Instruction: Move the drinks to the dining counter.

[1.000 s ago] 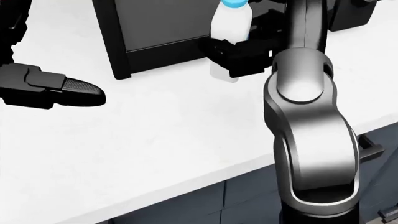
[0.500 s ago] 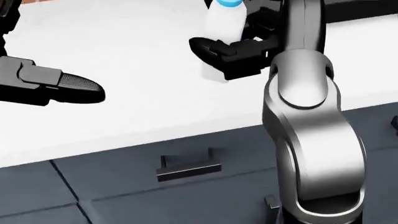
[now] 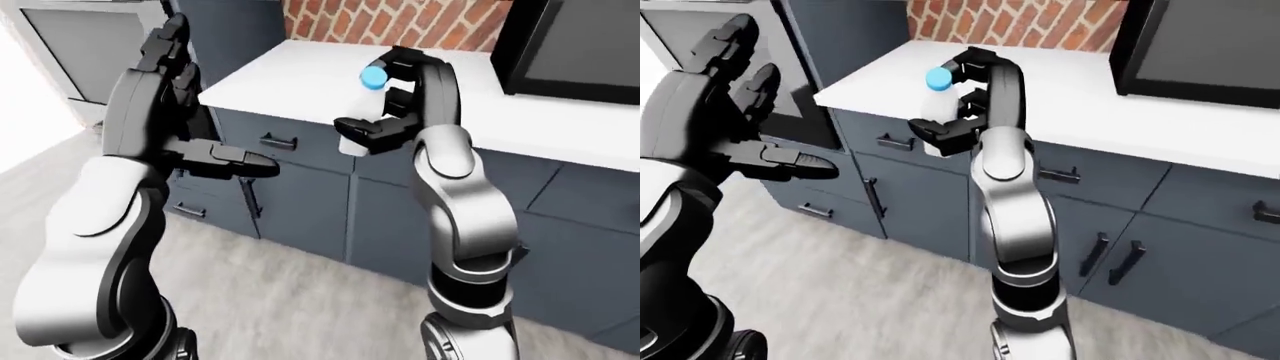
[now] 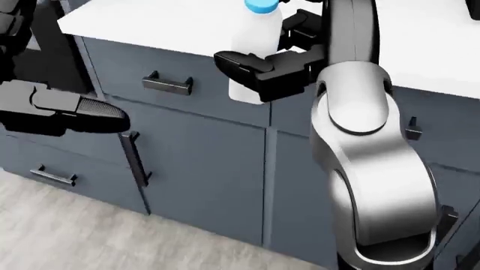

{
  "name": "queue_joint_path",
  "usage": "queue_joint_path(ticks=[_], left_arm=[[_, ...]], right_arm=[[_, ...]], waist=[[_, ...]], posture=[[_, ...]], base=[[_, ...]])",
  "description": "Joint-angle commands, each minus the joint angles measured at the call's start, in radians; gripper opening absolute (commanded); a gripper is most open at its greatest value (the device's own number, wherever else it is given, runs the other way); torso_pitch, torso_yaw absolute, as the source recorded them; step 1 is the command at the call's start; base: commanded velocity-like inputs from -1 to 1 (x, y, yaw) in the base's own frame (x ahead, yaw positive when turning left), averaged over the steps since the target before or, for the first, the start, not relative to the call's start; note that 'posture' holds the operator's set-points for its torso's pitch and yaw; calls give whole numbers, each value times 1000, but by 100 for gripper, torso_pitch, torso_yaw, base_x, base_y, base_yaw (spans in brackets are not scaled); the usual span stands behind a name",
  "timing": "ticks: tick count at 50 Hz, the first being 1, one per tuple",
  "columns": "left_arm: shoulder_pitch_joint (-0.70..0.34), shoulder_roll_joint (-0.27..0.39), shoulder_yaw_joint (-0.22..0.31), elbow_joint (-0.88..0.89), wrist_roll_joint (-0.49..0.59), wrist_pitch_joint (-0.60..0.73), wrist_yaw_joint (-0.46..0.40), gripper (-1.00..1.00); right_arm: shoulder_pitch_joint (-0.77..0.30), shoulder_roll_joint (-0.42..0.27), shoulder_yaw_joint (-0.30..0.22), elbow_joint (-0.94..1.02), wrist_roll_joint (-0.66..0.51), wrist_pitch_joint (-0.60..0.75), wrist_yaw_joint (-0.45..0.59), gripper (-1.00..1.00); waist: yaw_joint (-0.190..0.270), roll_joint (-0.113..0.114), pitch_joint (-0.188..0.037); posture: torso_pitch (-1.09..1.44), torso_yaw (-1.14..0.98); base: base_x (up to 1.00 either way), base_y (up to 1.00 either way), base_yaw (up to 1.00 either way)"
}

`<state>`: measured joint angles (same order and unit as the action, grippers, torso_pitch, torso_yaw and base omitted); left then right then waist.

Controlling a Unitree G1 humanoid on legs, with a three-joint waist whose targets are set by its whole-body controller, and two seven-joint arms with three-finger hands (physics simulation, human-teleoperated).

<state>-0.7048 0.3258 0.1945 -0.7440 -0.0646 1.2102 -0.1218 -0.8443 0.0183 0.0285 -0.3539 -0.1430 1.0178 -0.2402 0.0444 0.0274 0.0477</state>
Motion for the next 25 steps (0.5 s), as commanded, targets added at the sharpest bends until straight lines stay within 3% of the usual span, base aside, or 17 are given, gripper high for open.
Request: queue_joint_path(ticks=[1, 3, 4, 5, 6, 8, 12, 16, 17, 18, 19, 20, 21, 23, 25], left_arm=[[-23, 4, -2, -11, 2, -31, 0, 100], [-17, 0, -4, -14, 5, -34, 0, 100], [-16, -1, -3, -15, 5, -34, 0, 100], [-15, -2, -4, -18, 6, -32, -1, 100], [-15, -2, -3, -19, 6, -30, -1, 100], [-10, -3, -4, -13, 9, -41, -3, 100], [-6, -8, -10, -15, 14, -43, -3, 100], [-16, -9, -14, -13, 19, -37, -5, 100], [-17, -9, -15, -12, 21, -37, -6, 100], [-17, -10, -16, -12, 23, -36, -6, 100], [-17, -11, -17, -13, 24, -36, -7, 100], [-16, -13, -19, -10, 26, -40, -8, 100], [-14, -15, -21, -8, 29, -44, -8, 100], [-15, -17, -23, -11, 32, -40, -9, 100], [-14, -18, -22, -16, 34, -35, -12, 100]], right_arm=[[-28, -9, -15, -34, -15, -34, -10, -98], [-25, -8, -12, -33, -16, -37, -8, -98], [-26, -8, -12, -33, -17, -36, -7, -98], [-22, -9, -12, -34, -17, -39, -5, -98], [-21, -10, -12, -32, -17, -43, -4, -97], [-21, -9, -9, -37, -20, -39, 0, -98], [-18, -10, -13, -40, -21, -42, 7, -98], [-16, -17, -20, -34, -21, -50, 12, -98], [-17, -18, -23, -36, -20, -48, 13, -98], [-19, -20, -26, -38, -19, -45, 13, -98], [-23, -19, -30, -33, -15, -38, 12, -99], [-26, -17, -40, -32, -7, -25, 7, -100], [-23, -20, -42, -32, 5, -33, 12, -100], [-23, -26, -41, -34, 11, -33, 10, -100], [-22, -31, -40, -39, 16, -29, 7, -100]], waist=[[-9, 9, -17], [-13, -15, -13], [-16, -39, -13], [-20, -87, -31], [-13, -61, -12], [-5, -68, -35], [-10, -21, -23], [-22, 42, -18], [-22, 64, -18], [-19, 103, -28], [-25, 96, -53], [-40, 52, 7], [-34, 51, -13], [-24, 69, -22], [-14, 52, -24]], posture=[[0, 0], [0, 0], [0, 0], [0, 0], [0, 0], [0, 0], [0, 0], [0, 0], [0, 0], [0, 0], [0, 0], [0, 0], [0, 0], [0, 0], [0, 0]], base=[[-32, 0, 100], [-32, 0, 100], [-31, 0, 100], [-33, 0, 100], [-32, 0, 100], [-31, 0, 100], [-30, 0, 100], [-30, 0, 100], [-30, 0, 100], [-29, 0, 100], [-2, 0, 98], [0, 0, 0], [0, -100, 0], [0, -100, 0], [0, -100, 0]])
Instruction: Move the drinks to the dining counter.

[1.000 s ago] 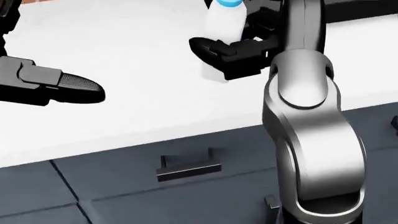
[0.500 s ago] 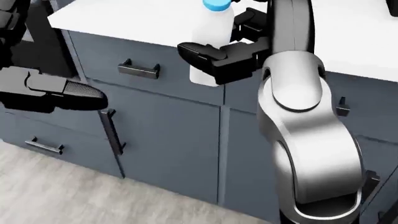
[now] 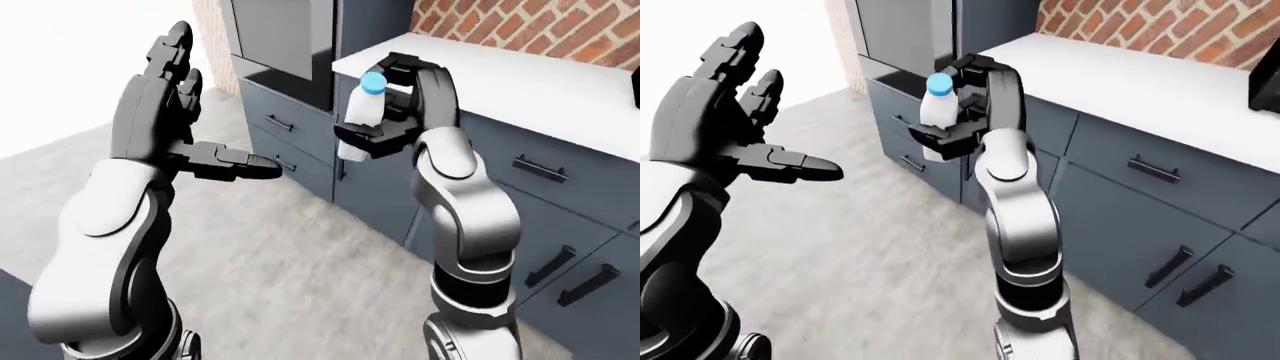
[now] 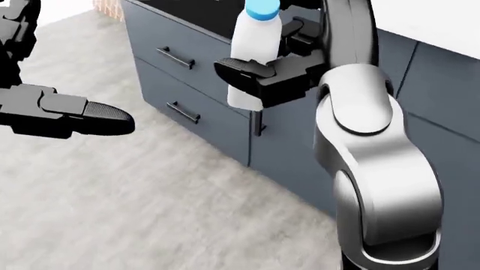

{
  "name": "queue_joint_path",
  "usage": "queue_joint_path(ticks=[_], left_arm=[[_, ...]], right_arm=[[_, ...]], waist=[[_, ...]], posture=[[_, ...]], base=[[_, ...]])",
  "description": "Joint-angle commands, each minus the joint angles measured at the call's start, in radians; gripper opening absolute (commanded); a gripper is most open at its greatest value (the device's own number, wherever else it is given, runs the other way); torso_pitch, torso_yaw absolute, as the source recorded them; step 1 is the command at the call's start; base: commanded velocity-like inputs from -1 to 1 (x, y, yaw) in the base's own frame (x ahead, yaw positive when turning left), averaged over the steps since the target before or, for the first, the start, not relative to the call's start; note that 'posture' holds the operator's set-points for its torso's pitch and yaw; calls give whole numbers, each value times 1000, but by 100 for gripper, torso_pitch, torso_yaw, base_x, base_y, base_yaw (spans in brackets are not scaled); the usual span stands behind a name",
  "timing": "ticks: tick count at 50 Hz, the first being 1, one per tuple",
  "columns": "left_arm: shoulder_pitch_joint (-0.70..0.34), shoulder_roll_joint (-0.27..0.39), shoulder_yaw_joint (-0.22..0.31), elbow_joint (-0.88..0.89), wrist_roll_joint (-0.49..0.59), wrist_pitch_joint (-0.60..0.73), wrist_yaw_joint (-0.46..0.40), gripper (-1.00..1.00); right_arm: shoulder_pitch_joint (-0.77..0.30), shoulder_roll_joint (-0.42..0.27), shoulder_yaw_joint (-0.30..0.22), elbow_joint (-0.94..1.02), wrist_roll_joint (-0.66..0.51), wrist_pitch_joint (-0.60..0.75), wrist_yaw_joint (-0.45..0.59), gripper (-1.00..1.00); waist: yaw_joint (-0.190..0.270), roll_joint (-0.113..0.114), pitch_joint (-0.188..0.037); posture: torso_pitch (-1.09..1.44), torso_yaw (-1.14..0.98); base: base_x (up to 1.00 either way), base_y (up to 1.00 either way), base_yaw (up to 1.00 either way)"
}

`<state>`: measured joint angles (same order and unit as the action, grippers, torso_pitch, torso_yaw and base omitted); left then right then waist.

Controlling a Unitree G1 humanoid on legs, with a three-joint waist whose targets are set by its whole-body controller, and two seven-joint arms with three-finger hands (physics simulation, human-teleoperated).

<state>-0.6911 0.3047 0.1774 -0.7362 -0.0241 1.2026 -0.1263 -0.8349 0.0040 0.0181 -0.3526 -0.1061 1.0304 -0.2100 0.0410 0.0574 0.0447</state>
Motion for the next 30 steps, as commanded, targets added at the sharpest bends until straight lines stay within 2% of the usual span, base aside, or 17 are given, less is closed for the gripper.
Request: queue_joint_path(ticks=[1, 3, 8, 11, 15, 16, 17, 18, 19, 20, 23, 24, 25, 26, 27, 28, 30], left_arm=[[-28, 3, -4, -24, -6, -27, -9, 100], [-28, 3, -3, -26, -4, -25, -11, 100], [-14, -2, -2, -22, -1, -40, -12, 100], [-8, -4, -1, -18, 1, -49, -14, 100], [-12, -3, 2, -22, 0, -42, -16, 100], [-10, -3, 2, -22, 0, -43, -16, 100], [-11, -3, 3, -25, 0, -40, -16, 100], [-12, -3, 4, -25, -1, -39, -16, 100], [-12, -2, 4, -24, 0, -40, -16, 100], [-11, -2, 5, -24, -1, -41, -16, 100], [-4, -4, 4, -18, -1, -53, -16, 100], [-3, -4, 4, -17, -1, -55, -16, 100], [-4, -4, 5, -16, -2, -55, -16, 100], [-5, -3, 6, -18, -2, -52, -17, 100], [-5, -2, 7, -19, -3, -51, -16, 100], [-5, -2, 8, -21, -3, -49, -16, 100], [-2, -1, 10, -20, -5, -51, -16, 100]], right_arm=[[-31, -17, -29, -42, -19, -42, -25, -100], [-30, -17, -25, -42, -17, -44, -27, -100], [-22, -16, -20, -43, -17, -48, -30, -100], [-19, -13, -18, -40, -16, -61, -29, -98], [-22, -14, -15, -48, -19, -50, -26, -99], [-23, -15, -13, -51, -21, -45, -25, -100], [-23, -15, -11, -53, -24, -46, -23, -100], [-19, -15, -11, -49, -24, -52, -22, -100], [-20, -15, -11, -49, -26, -52, -21, -100], [-19, -14, -11, -50, -27, -53, -20, -100], [-21, -13, -9, -55, -32, -50, -19, -99], [-22, -13, -5, -56, -36, -52, -17, -99], [-22, -13, -1, -59, -41, -54, -13, -98], [-19, -12, 6, -62, -43, -60, -3, -97], [-17, -7, 6, -64, -45, -65, 0, -96], [-18, -5, 5, -65, -47, -65, 3, -97], [-20, -4, 8, -66, -54, -63, 10, -97]], waist=[[-4, 12, -21], [10, -3, -23], [38, -22, -37], [48, -39, -36], [42, -90, -43], [41, -116, -45], [36, -127, -22], [26, -76, -9], [29, -83, -25], [17, -79, -32], [-1, -49, -15], [-6, -32, -15], [-10, 14, -30], [-2, -9, 12], [-7, -17, 17], [11, -26, -2], [2, -89, 9]], posture=[[0, 0], [0, 0], [0, 0], [0, 0], [0, 0], [0, 0], [0, 0], [0, 0], [0, 0], [0, 0], [0, 0], [0, 0], [0, 0], [0, 0], [0, 0], [0, 0], [0, 0]], base=[[0, -100, 0], [0, -100, 0], [0, -100, 0], [0, -89, 0], [0, -88, 0], [0, -100, 0], [0, -100, 0], [0, -100, 0], [0, -100, 0], [0, -100, 0], [0, -100, 0], [0, -100, 0], [0, -55, 0], [0, 0, 0], [0, 0, 1], [0, 0, 84], [0, 0, 100]])
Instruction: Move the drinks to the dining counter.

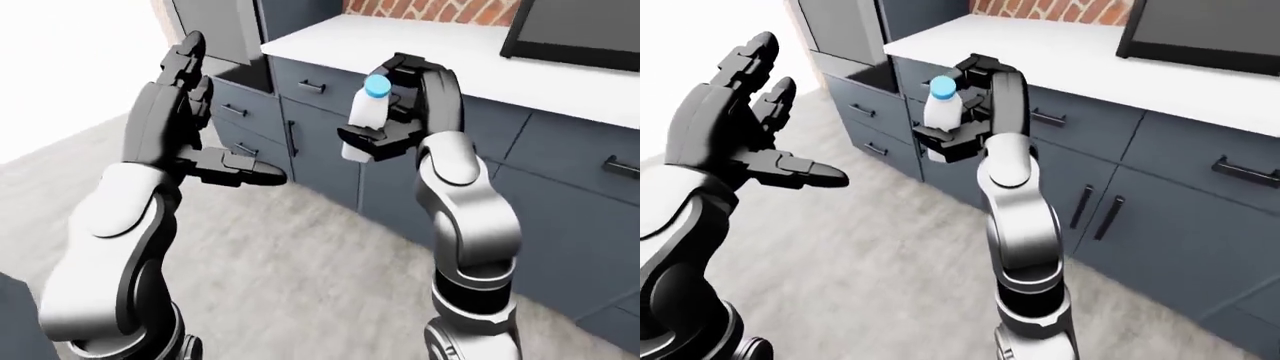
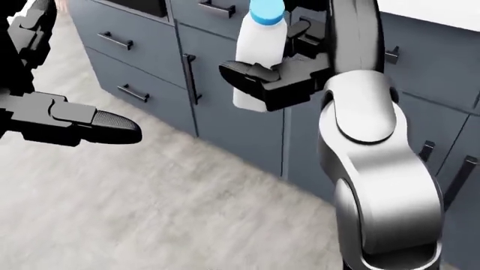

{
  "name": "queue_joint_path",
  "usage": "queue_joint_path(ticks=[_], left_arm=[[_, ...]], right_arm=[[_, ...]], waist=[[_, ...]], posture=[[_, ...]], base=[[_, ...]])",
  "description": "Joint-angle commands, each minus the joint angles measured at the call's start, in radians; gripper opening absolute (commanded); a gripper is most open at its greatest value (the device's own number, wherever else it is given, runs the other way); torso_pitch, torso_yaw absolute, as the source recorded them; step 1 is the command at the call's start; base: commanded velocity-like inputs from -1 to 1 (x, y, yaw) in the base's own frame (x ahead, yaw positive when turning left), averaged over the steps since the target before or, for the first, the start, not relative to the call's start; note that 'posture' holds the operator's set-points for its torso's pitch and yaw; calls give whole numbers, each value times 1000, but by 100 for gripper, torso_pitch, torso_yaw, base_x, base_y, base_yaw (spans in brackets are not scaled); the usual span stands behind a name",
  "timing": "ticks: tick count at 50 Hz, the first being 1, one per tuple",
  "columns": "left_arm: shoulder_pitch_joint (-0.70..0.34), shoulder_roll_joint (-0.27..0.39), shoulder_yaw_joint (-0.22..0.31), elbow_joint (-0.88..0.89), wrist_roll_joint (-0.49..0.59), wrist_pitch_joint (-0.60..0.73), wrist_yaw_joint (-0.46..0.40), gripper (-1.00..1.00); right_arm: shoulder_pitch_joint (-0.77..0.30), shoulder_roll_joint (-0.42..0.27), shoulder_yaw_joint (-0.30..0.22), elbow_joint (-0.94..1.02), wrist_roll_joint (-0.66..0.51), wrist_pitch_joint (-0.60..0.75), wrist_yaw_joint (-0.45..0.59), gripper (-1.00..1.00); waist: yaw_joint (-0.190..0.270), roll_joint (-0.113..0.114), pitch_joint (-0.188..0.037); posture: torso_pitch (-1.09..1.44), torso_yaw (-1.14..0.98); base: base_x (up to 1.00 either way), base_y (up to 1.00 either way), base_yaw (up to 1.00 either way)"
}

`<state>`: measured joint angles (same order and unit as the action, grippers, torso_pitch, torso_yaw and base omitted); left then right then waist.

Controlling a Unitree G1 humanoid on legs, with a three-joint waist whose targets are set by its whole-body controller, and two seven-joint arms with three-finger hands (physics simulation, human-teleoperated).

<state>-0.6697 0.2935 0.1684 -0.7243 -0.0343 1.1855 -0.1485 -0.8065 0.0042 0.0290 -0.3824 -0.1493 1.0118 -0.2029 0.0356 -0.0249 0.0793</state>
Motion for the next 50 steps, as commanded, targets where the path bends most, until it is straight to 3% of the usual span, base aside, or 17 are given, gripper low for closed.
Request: queue_joint_path(ticks=[1, 3, 5, 8, 19, 22, 23, 24, 25, 28, 35, 37, 38, 39, 42, 45, 50], left_arm=[[-25, 10, 19, -34, 5, -32, 6, 100], [-24, 11, 19, -29, 4, -38, 7, 100], [-30, 13, 21, -30, 2, -33, 7, 100], [-38, 16, 21, -31, 0, -26, 8, 100], [-41, 19, 19, -29, -3, -25, 9, 100], [-45, 18, 17, -32, -3, -19, 11, 100], [-48, 20, 17, -33, -3, -15, 11, 100], [-51, 21, 18, -35, -3, -11, 11, 100], [-52, 21, 18, -33, -3, -14, 10, 100], [-51, 20, 16, -31, -2, -15, 11, 100], [-49, 17, 13, -30, 1, -18, 11, 100], [-50, 17, 12, -29, 2, -19, 11, 100], [-50, 17, 13, -27, 2, -21, 11, 100], [-46, 16, 13, -24, 2, -28, 10, 100], [-49, 17, 15, -25, 2, -25, 10, 100], [-49, 13, 12, -25, 2, -25, 12, 100], [-46, 11, 10, -14, 3, -40, 11, 100]], right_arm=[[-48, -4, -4, -36, -12, -44, 4, -97], [-47, -6, -1, -36, -19, -45, 14, -97], [-42, -6, 0, -31, -26, -52, 22, -98], [-42, -4, 1, -33, -35, -50, 34, -98], [-36, 0, 4, -32, -56, -57, 64, -98], [-37, -1, 2, -35, -60, -53, 72, -98], [-37, -2, 2, -34, -62, -52, 74, -98], [-37, -2, 2, -36, -64, -51, 77, -97], [-37, -2, 2, -35, -65, -51, 78, -97], [-39, -4, 1, -40, -70, -45, 83, -98], [-37, -5, 0, -39, -77, -48, 94, -98], [-37, -4, -2, -34, -77, -54, 95, -98], [-37, -4, 0, -36, -78, -52, 96, -98], [-36, -3, 2, -37, -80, -52, 97, -98], [-29, -2, 2, -40, -82, -55, 99, -98], [-27, -2, 1, -43, -84, -53, 100, -98], [-23, -2, -1, -37, -84, -64, 102, -98]], waist=[[7, -54, -23], [0, -12, -28], [-1, -25, -54], [1, -19, -54], [-15, 59, -44], [-16, 95, -49], [-14, 117, -53], [-5, 158, -68], [-9, 142, -59], [-1, 87, -79], [-13, -6, -37], [-20, -68, -56], [-19, -46, -51], [-16, -43, -41], [-8, -28, -58], [-13, 9, -48], [-25, 100, -57]], posture=[[0, 0], [0, 0], [0, 0], [0, 0], [0, 0], [0, 0], [0, 0], [0, 0], [0, 0], [0, 0], [0, 0], [0, 0], [0, 0], [0, 0], [0, 0], [0, 0], [0, 0]], base=[[0, 0, 100], [0, 0, 100], [0, 0, 100], [0, 0, 100], [0, 0, 100], [0, 0, 100], [0, 0, 100], [0, 0, 100], [0, 0, 100], [0, 0, 100], [0, 0, 100], [0, 0, 100], [0, 0, 100], [0, 0, 100], [0, 0, 100], [0, 0, 100], [0, 0, 100]])
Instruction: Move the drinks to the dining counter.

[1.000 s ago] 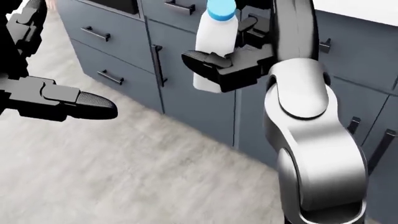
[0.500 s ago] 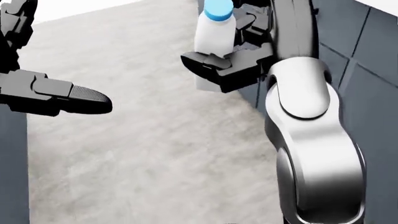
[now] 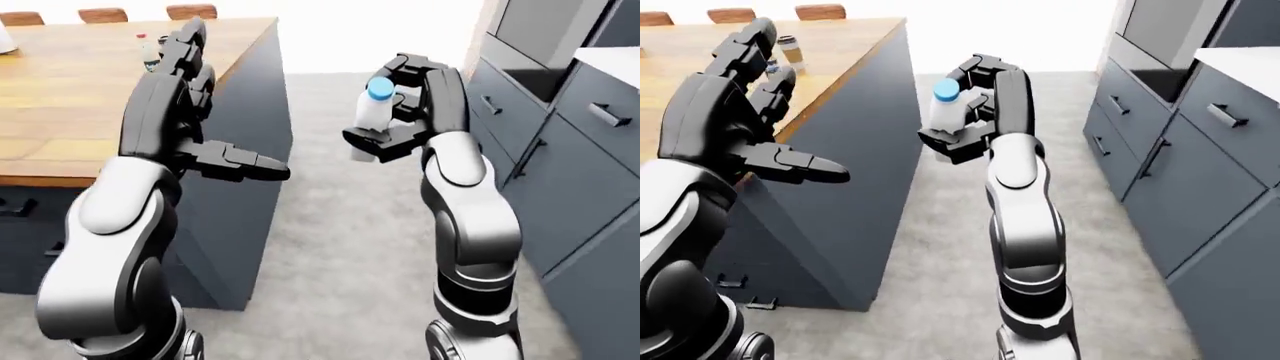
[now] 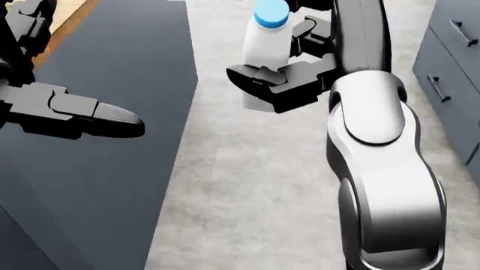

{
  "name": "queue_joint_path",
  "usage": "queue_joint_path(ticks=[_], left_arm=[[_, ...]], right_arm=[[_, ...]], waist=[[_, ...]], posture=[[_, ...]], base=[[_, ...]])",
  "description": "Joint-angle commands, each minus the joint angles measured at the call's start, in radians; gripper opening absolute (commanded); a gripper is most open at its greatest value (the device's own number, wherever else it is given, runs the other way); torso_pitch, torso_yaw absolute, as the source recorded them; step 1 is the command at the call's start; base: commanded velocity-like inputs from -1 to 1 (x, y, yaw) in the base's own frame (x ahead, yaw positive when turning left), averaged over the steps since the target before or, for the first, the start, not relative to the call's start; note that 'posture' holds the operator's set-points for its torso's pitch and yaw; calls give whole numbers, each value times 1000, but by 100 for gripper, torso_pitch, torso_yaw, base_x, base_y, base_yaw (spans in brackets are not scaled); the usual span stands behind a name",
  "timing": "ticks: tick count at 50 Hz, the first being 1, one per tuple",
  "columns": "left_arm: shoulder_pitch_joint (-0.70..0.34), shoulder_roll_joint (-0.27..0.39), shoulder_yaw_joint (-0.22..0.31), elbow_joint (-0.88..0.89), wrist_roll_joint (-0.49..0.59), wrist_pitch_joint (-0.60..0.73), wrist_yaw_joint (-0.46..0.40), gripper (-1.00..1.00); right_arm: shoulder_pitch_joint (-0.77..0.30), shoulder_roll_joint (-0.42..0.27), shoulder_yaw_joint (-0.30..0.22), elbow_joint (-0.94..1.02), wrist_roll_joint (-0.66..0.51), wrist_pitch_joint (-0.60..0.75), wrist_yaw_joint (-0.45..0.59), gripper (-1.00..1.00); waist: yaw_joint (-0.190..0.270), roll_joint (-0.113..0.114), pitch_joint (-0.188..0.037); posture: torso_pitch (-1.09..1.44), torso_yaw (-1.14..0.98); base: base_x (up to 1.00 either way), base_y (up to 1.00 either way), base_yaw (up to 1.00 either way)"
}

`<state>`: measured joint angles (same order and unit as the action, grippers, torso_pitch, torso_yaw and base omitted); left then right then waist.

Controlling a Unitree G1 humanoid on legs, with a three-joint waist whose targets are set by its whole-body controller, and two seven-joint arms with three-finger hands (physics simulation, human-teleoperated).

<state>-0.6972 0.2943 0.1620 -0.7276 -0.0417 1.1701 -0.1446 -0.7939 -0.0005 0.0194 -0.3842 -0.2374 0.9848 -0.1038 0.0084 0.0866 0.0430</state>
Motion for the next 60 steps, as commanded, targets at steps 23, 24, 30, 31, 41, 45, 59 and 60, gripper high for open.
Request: queue_joint_path(ticks=[23, 24, 30, 31, 41, 45, 59, 60], left_arm=[[-48, 15, 11, -20, 12, 7, 5, 100], [-49, 15, 11, -19, 12, 6, 5, 100], [-63, 15, 7, -20, 15, 18, 6, 100], [-65, 16, 7, -20, 15, 19, 5, 100], [-77, 25, 22, -28, 6, 36, 0, 100], [-74, 31, 29, -29, 0, 34, 0, 100], [-86, 46, 37, -23, -13, 38, 7, 100], [-88, 47, 36, -24, -14, 41, 8, 100]], right_arm=[[-71, -12, 8, -62, -11, 2, 38, -98], [-75, -14, 7, -67, -12, 9, 41, -98], [-90, -21, 1, -78, -13, 27, 52, -97], [-97, -21, 0, -84, -13, 35, 54, -97], [-166, -48, 8, -118, -29, 98, 68, -97], [-175, -40, 13, -124, -44, 106, 81, -97], [-179, -23, 10, -111, -57, 84, 94, -98], [-179, -23, 10, -108, -57, 82, 94, -98]], waist=[[15, -114, -14], [14, -101, -14], [8, 30, -37], [15, -1, -23], [0, -49, -9], [13, -76, 10], [2, -100, -4], [-4, -88, -10]], posture=[[0, 0], [0, 0], [0, 0], [0, 0], [0, 0], [0, 0], [0, 0], [0, 0]], base=[[0, 0, 100], [0, 0, 100], [0, 0, 100], [0, 0, 100], [5, -7, 24], [44, -19, 0], [67, -2, 0], [67, 0, 0]])
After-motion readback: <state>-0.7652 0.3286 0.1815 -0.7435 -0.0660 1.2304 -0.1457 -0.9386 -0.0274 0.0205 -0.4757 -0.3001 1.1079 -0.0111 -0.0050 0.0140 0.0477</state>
